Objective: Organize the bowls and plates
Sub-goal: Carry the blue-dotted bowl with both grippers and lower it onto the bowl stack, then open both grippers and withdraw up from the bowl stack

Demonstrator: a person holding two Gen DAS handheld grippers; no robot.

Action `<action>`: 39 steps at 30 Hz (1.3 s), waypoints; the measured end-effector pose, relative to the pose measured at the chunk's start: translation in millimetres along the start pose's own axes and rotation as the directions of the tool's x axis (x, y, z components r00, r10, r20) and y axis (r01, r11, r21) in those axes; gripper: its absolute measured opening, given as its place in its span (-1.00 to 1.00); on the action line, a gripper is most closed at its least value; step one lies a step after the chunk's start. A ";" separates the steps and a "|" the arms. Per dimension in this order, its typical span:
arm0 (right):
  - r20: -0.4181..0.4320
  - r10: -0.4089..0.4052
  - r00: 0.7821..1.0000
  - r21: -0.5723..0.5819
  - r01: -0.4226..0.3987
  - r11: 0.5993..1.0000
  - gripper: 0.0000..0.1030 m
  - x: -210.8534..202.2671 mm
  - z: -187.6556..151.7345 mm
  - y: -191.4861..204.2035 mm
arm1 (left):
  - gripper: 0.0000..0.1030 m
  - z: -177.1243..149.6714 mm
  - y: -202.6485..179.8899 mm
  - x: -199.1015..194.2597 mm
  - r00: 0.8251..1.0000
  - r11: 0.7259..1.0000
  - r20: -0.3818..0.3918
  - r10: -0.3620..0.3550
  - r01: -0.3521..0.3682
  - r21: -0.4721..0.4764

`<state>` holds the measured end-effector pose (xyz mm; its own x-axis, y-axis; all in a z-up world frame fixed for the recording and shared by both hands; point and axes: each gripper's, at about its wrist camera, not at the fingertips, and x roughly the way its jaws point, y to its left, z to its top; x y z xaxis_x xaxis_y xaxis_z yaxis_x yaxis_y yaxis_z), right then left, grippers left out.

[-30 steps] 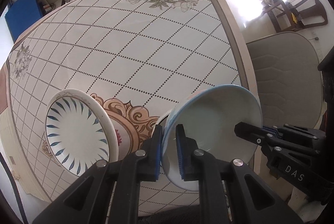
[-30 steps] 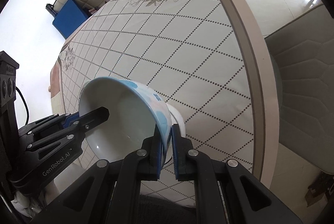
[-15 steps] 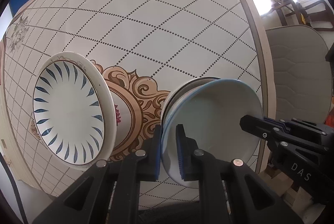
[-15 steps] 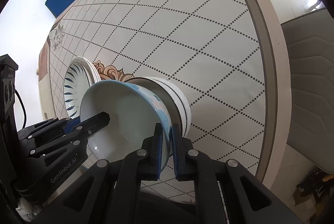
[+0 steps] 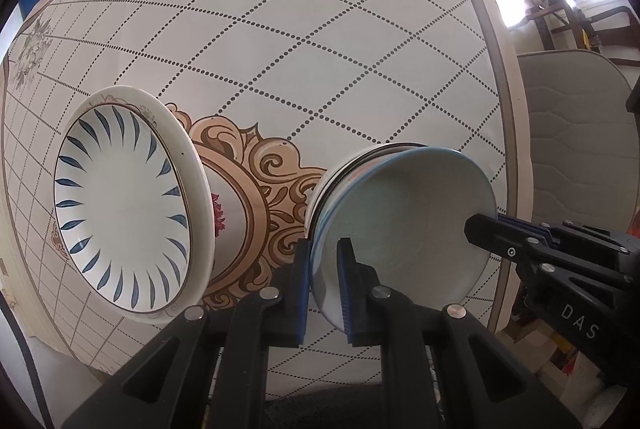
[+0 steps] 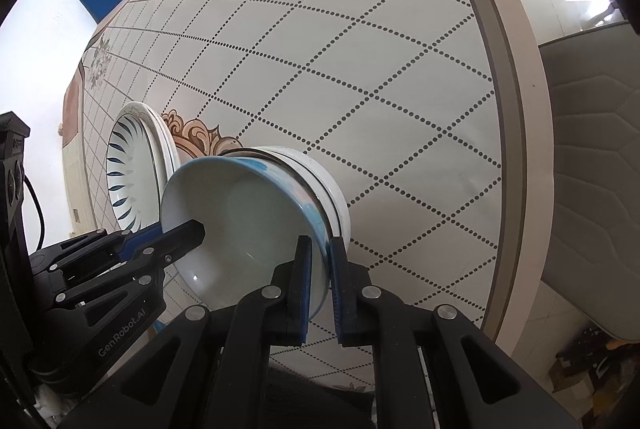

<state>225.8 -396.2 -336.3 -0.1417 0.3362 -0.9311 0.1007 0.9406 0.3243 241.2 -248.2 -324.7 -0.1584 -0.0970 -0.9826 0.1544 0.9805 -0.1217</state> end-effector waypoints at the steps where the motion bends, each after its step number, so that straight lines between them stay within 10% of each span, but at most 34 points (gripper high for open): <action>1: -0.003 0.002 1.000 0.001 -0.002 1.000 -0.78 0.2 0.7 -0.3 | -0.77 -0.2 0.3 -0.9 1.000 1.000 0.000 0.001 -0.001 -0.005; 14: 0.092 -0.079 0.993 -0.068 0.085 0.994 -0.77 -25.7 -30.7 12.8 | -0.65 -34.8 -4.0 -56.5 0.976 0.995 0.193 0.099 -0.096 -0.027; 16: 0.124 -0.097 0.988 -0.077 0.107 0.991 -0.66 -37.4 -41.7 16.7 | -0.52 -42.1 -7.1 -67.6 0.968 0.994 0.226 0.112 -0.106 -0.040; 21: 0.229 -0.117 0.966 -0.090 0.141 0.986 0.40 -74.2 -69.7 25.4 | -0.23 -64.2 -9.1 -95.7 0.944 0.990 0.308 0.122 -0.095 -0.101; 25: 0.320 -0.165 0.933 -0.088 0.203 0.975 0.59 -111.8 -90.9 32.2 | 0.48 -79.2 -10.9 -122.9 0.915 0.988 0.377 0.143 -0.109 -0.110; 39: 0.516 -0.200 0.833 -0.043 0.258 0.965 0.86 -215.6 -165.4 51.4 | 0.55 -133.2 -28.1 -209.7 0.854 0.996 0.512 0.088 -0.070 -0.055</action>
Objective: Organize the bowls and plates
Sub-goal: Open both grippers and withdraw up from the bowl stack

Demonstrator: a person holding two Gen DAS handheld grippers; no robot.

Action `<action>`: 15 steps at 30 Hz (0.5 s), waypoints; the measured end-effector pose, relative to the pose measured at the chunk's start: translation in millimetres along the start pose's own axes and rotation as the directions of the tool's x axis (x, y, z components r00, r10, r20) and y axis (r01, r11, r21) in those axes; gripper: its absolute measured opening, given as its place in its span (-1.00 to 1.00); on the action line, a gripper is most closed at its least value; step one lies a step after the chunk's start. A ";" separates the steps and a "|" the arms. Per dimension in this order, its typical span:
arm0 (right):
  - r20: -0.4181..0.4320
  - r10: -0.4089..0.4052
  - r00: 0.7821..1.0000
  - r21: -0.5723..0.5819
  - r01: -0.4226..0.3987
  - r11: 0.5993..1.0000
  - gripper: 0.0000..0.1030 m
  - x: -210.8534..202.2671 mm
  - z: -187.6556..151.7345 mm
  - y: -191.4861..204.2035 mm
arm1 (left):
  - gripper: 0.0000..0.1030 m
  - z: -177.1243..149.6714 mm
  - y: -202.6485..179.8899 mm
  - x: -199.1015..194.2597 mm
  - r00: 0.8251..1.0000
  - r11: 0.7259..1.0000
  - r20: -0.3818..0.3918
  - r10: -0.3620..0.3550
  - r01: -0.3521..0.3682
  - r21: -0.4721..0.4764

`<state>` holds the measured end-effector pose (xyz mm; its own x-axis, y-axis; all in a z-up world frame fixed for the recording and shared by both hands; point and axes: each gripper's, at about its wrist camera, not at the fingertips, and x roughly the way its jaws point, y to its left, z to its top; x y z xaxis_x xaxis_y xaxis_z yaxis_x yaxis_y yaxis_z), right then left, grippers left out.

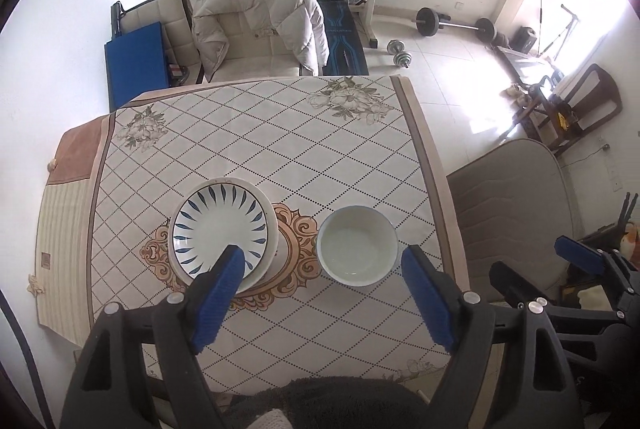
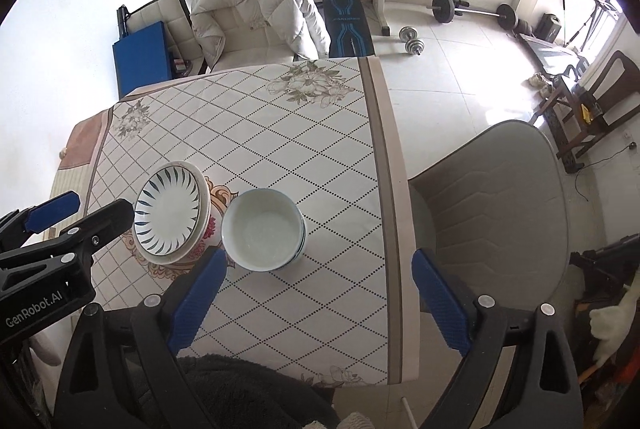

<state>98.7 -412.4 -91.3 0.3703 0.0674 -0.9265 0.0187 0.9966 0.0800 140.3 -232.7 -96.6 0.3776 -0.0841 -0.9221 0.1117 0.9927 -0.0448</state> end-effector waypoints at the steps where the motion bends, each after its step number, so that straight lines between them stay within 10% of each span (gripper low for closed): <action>1: 0.005 0.000 1.000 0.001 0.000 1.000 0.86 -6.0 -1.5 0.0 | 0.55 -1.5 -0.7 -3.1 1.000 1.000 0.000 -0.004 0.004 0.001; 15: 0.034 0.018 0.999 0.014 -0.018 1.000 1.00 -7.5 -9.6 -11.7 | 0.55 -4.0 -0.7 3.6 0.994 0.997 0.077 0.078 -0.079 0.014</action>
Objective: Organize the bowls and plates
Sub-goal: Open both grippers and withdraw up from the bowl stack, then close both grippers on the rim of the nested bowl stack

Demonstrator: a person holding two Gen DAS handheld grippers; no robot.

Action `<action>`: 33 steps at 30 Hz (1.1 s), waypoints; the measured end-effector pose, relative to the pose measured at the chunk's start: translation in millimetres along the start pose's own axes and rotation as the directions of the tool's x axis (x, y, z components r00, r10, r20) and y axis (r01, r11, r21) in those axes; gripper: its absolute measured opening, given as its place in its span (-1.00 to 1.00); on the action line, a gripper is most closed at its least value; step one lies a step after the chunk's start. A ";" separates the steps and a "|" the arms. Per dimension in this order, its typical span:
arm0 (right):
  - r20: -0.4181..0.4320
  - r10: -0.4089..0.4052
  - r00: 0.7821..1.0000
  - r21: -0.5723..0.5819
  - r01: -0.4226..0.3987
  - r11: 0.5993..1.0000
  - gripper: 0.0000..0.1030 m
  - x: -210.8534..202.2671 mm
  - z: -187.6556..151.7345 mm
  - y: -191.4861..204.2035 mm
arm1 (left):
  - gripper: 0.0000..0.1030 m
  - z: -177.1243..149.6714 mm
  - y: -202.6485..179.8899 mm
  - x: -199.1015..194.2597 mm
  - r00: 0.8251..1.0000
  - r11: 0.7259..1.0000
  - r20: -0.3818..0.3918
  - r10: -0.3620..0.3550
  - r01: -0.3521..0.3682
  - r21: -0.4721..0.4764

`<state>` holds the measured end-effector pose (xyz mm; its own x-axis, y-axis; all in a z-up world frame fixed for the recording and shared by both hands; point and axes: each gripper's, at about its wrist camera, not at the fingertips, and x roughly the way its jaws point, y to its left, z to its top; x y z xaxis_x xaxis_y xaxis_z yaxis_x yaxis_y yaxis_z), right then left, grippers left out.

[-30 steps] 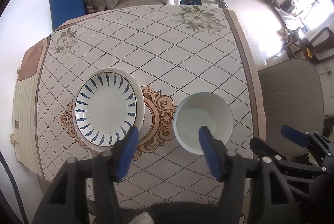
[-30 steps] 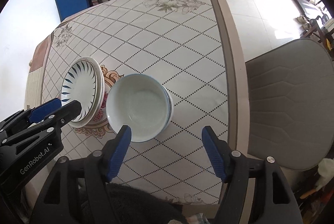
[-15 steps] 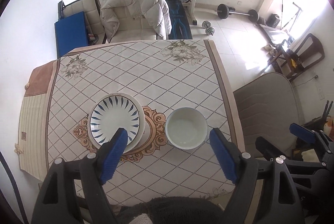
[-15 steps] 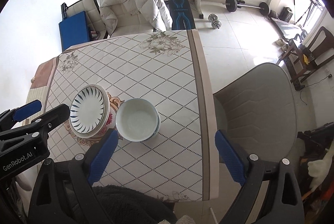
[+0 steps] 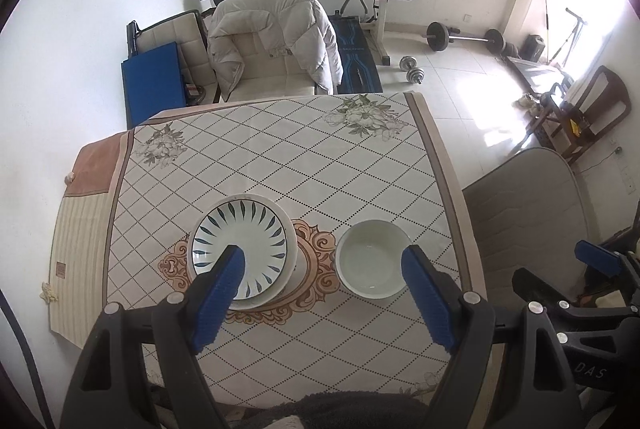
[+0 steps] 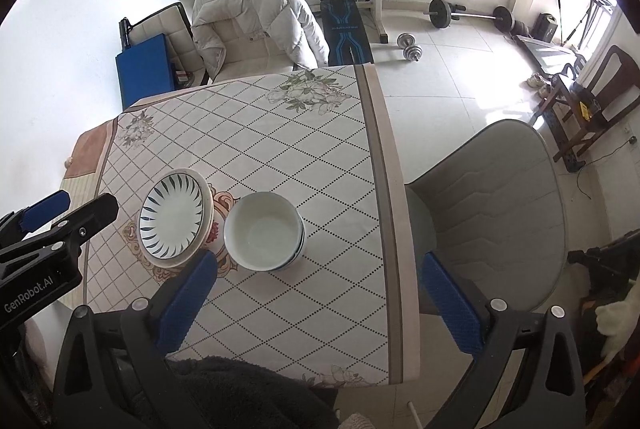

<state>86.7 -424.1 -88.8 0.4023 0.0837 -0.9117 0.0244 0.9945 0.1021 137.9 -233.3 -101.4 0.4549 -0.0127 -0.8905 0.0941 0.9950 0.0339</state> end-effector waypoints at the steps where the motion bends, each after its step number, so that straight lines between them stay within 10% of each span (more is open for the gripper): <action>1: -0.001 0.005 1.000 -0.003 -0.005 1.000 1.00 6.0 0.5 -1.1 | 0.55 -0.6 0.2 6.5 1.000 1.000 -0.005 0.007 -0.007 0.004; 12: -0.197 0.176 0.964 0.162 -0.145 0.976 1.00 157.2 -6.3 -30.7 | 0.51 22.3 3.2 139.1 0.958 0.996 -0.279 -0.070 0.083 0.036; 21: -0.297 0.454 0.840 0.409 -0.318 0.855 1.00 270.3 -31.5 -40.7 | 0.45 37.7 -35.1 241.0 0.848 0.937 -0.504 -0.163 0.293 0.191; 33: -0.306 0.593 0.744 0.555 -0.367 0.747 0.99 343.0 -51.6 -41.6 | 0.25 13.8 -64.9 306.0 0.713 0.874 -0.679 -0.176 0.431 0.226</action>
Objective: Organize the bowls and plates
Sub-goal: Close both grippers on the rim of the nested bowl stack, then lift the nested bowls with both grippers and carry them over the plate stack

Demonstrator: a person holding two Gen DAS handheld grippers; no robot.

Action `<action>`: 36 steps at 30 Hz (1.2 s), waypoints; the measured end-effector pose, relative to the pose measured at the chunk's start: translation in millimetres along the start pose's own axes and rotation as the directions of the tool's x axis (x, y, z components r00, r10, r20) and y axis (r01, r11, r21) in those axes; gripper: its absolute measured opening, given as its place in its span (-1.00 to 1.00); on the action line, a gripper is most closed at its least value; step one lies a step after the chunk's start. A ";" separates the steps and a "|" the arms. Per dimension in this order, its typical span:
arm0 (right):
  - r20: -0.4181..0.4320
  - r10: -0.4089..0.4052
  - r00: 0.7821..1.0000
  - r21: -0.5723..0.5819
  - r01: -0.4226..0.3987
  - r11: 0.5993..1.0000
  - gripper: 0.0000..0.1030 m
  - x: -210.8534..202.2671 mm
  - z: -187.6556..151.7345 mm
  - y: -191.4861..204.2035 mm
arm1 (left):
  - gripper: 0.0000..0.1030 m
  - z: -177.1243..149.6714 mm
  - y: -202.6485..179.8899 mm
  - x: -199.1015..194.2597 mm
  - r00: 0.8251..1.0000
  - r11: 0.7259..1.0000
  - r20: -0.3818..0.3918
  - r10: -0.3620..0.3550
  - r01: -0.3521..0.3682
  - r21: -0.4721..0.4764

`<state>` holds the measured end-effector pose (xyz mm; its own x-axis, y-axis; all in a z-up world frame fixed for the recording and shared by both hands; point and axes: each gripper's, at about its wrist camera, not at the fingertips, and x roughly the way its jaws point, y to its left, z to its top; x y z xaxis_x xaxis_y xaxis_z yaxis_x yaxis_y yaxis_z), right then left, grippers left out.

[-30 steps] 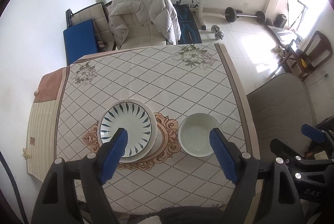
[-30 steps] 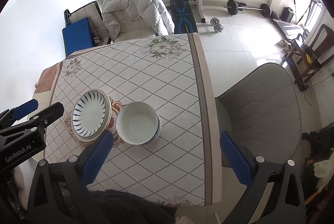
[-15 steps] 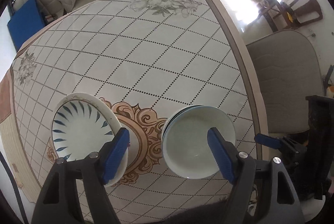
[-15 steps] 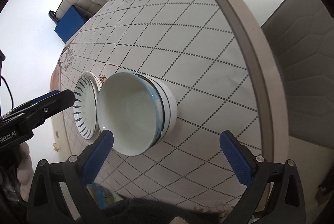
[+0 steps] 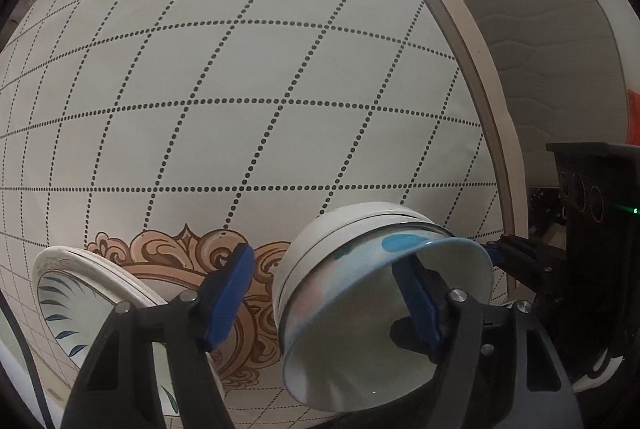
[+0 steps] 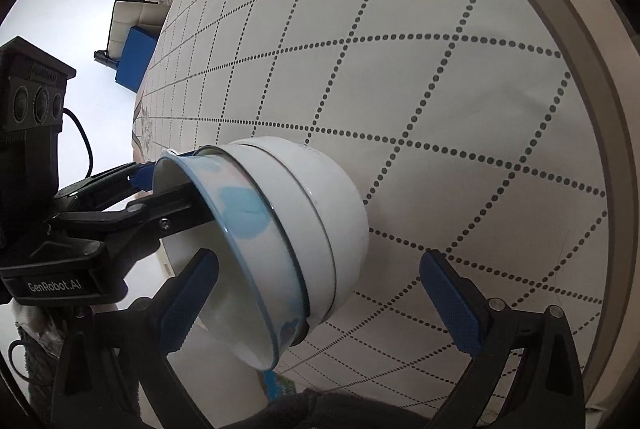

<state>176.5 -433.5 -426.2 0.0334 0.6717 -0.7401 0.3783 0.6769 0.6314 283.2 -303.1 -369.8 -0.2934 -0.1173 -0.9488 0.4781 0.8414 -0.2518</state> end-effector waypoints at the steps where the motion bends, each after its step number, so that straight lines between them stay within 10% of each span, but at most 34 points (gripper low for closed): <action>1: -0.012 0.007 1.000 -0.002 -0.007 1.000 0.98 3.9 1.9 -0.4 | 0.12 2.1 0.0 5.6 1.000 1.000 -0.012 -0.012 0.012 -0.004; 6: -0.053 0.036 0.998 0.017 -0.035 0.999 0.35 23.2 7.7 -6.0 | 0.09 -3.2 6.6 18.4 0.997 0.996 -0.018 -0.080 0.079 -0.047; 14: -0.078 0.068 0.995 0.043 -0.065 0.997 0.28 40.9 14.3 -4.9 | 0.09 -11.3 30.7 13.5 0.987 0.981 0.020 -0.161 0.162 -0.107; 36: -0.110 0.054 0.992 0.030 -0.051 0.998 0.17 33.2 -3.1 12.2 | 0.08 -64.4 31.1 -17.5 0.994 0.983 0.059 -0.097 0.105 -0.153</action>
<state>179.3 -402.0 -442.4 -0.0485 0.7361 -0.6751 0.4038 0.6327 0.6608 249.8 -240.8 -348.7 -0.2895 -0.2294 -0.9293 0.3124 0.8950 -0.3183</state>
